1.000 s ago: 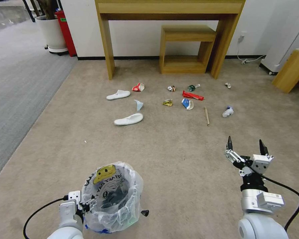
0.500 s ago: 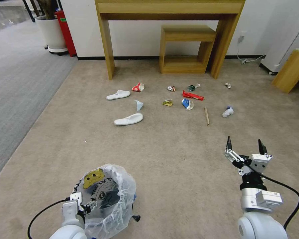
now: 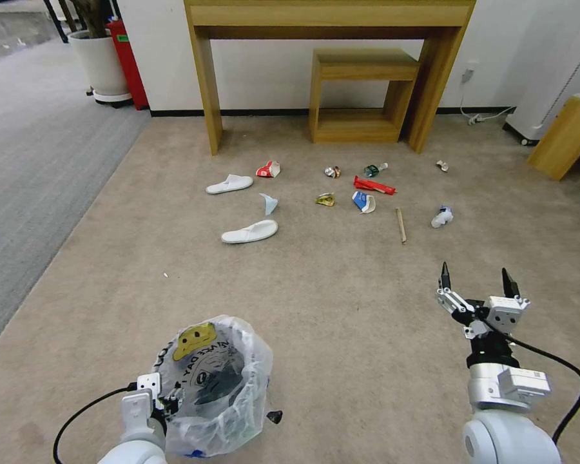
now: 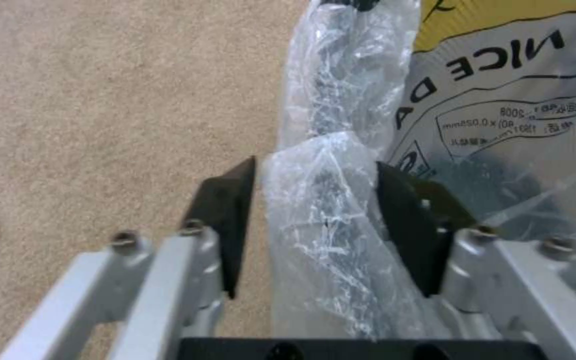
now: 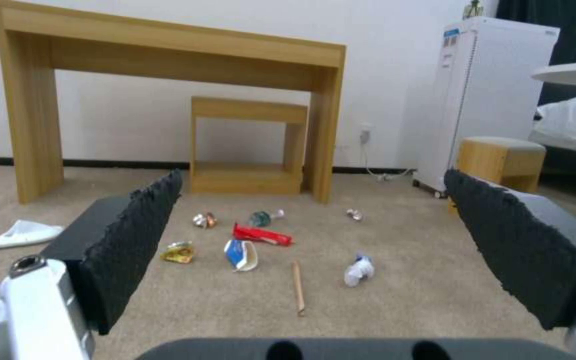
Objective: Pick up the trash bin and place the garbage on the floor into it.
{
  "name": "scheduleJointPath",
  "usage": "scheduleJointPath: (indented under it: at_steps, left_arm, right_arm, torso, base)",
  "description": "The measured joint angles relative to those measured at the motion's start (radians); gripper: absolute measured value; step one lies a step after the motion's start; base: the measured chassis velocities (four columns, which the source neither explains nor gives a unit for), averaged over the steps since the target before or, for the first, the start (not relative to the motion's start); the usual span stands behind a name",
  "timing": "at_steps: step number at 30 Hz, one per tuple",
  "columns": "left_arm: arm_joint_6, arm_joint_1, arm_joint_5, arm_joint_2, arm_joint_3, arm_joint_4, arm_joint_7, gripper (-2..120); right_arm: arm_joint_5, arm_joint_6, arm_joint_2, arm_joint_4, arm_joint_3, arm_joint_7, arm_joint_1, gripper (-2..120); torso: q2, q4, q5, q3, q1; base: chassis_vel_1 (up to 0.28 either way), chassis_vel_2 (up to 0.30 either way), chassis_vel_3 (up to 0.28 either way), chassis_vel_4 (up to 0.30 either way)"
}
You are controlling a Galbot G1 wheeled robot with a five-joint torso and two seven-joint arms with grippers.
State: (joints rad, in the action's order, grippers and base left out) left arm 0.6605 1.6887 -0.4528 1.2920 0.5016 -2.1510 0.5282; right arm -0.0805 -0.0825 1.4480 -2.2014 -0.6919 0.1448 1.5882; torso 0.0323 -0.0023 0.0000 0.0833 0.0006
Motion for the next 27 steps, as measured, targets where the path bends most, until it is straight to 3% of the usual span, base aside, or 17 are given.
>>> scheduleJointPath:
  at_steps: [5, 7, 11, 27]
  left_arm:
    - [0.002, 0.000, -0.006, 0.000, 0.000, 0.000, 0.000, 34]
    - [0.002, 0.000, -0.010, 0.002, -0.002, 0.006, 0.000, 17]
    - [-0.003, -0.002, -0.013, 0.003, -0.004, 0.014, -0.003, 9]
    - [-0.009, -0.030, -0.031, 0.008, -0.003, 0.055, -0.016, 9]
  right_arm:
    - [0.001, 0.001, 0.002, -0.004, 0.000, 0.000, 0.004, 100]
    - [0.004, 0.000, 0.006, -0.005, -0.001, 0.000, 0.009, 100]
    - [0.008, -0.002, 0.010, -0.004, 0.000, 0.000, 0.010, 100]
    - [0.011, -0.009, 0.006, 0.011, -0.002, 0.000, 0.009, 100]
  torso:
    - [0.000, 0.0000, -0.0001, 0.000, 0.000]
    - [0.000, 0.0000, 0.0000, 0.000, 0.000]
    - [0.000, -0.0002, 0.0001, 0.000, 0.000]
    - [0.001, 0.0003, 0.0012, 0.000, 0.000]
  base:
    - [0.000, 0.000, 0.000, 0.000]
    - [0.000, 0.000, 0.000, 0.000]
    - [0.000, 0.000, 0.000, 0.000]
    - [0.000, 0.000, 0.000, 0.000]
